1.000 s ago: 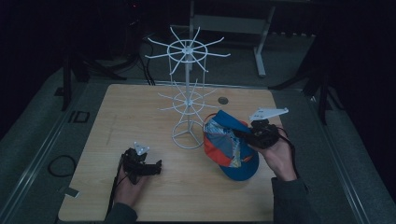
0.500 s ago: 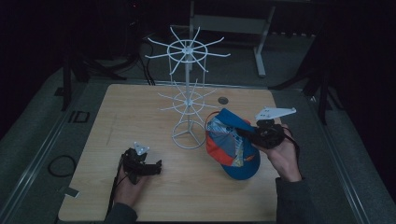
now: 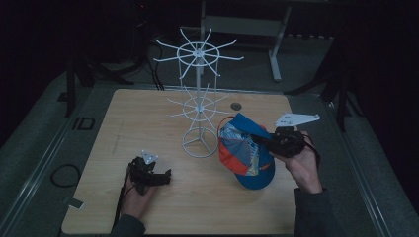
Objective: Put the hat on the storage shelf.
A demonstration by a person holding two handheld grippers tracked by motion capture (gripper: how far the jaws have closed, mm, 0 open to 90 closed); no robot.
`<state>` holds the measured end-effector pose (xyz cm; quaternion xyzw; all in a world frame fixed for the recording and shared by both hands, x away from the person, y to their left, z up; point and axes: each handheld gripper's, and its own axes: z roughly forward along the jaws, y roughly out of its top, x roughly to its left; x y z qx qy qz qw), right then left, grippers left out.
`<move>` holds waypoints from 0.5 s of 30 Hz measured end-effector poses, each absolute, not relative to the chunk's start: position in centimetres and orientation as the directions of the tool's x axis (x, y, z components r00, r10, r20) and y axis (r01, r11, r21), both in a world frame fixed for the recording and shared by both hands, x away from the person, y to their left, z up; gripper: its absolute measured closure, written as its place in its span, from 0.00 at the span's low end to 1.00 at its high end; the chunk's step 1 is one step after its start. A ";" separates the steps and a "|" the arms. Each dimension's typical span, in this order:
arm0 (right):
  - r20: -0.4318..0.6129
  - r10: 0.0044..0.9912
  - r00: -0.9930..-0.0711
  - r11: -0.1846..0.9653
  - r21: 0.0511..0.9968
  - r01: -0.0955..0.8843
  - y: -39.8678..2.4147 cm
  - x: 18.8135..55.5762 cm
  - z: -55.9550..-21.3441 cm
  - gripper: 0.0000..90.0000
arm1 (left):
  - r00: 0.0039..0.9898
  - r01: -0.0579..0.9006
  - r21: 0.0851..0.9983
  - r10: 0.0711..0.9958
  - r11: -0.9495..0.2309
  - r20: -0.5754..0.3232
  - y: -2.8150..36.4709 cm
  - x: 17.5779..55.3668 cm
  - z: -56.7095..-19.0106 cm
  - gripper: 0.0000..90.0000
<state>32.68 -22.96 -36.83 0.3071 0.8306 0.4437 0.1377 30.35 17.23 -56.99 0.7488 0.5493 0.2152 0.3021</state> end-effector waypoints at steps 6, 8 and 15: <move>0.051 0.632 -0.773 0.395 0.837 0.378 -23.3 32.6 -36.2 0.98 | 0.303 0.692 0.689 0.953 -0.213 -0.010 17.2 30.4 -57.0 0.02; 0.053 0.631 -0.774 0.391 0.840 0.377 -23.4 32.6 -36.1 0.98 | 0.303 0.692 0.689 0.953 -0.213 -0.010 17.2 30.4 -57.0 0.02; 0.060 0.627 -0.776 0.370 0.854 0.365 -23.6 32.4 -35.3 0.98 | 0.303 0.692 0.689 0.953 -0.213 -0.010 17.2 30.4 -57.0 0.02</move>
